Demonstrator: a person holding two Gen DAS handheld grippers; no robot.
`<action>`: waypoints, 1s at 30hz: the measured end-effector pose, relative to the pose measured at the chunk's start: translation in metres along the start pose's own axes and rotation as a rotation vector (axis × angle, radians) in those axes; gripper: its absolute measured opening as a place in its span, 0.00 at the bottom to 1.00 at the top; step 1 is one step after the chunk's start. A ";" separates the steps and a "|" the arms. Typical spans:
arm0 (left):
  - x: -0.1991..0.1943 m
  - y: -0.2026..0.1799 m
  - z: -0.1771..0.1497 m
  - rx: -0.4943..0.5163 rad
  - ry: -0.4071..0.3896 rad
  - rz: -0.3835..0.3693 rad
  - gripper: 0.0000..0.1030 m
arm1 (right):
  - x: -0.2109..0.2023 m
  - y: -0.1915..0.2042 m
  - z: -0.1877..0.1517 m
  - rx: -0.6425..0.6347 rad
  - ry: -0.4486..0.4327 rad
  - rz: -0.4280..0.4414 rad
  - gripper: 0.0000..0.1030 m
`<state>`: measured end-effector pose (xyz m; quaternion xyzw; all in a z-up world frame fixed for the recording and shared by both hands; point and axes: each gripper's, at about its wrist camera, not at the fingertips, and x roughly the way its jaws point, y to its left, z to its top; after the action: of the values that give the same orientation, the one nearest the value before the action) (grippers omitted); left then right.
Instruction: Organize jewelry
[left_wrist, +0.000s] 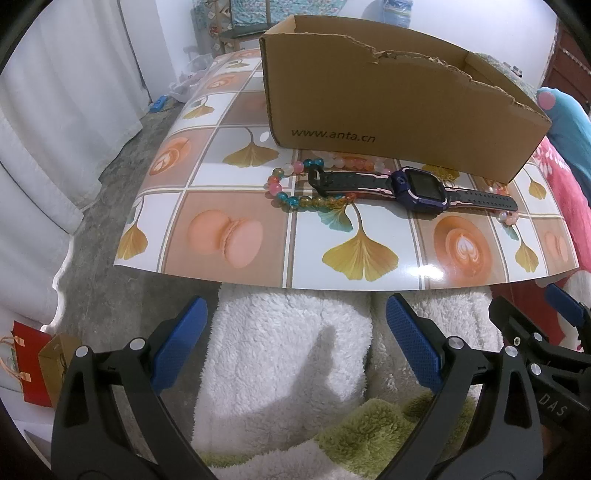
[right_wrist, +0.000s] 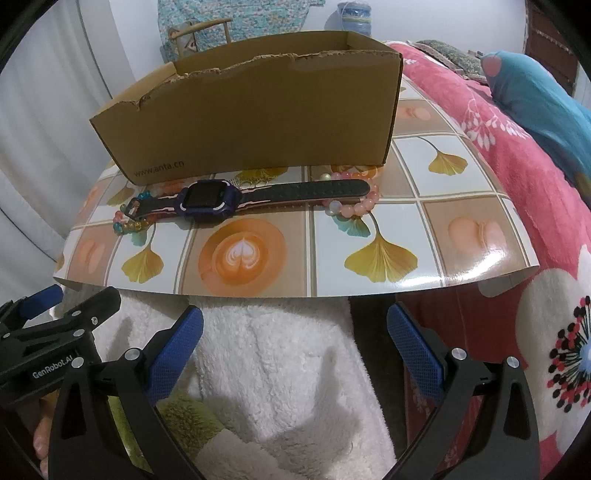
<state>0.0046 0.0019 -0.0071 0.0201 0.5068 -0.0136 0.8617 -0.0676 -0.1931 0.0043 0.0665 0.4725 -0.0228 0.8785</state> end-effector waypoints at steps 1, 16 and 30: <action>0.000 0.000 0.000 0.000 0.000 0.000 0.91 | 0.000 0.001 0.000 0.000 0.001 -0.001 0.94; -0.005 -0.003 0.001 0.005 -0.007 0.008 0.91 | -0.001 -0.001 0.002 0.007 -0.007 0.007 0.94; -0.007 -0.003 0.002 0.006 -0.008 0.007 0.91 | -0.001 -0.001 0.003 0.008 -0.007 0.008 0.94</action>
<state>0.0029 -0.0007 -0.0003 0.0242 0.5031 -0.0120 0.8638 -0.0660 -0.1944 0.0061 0.0715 0.4689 -0.0214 0.8801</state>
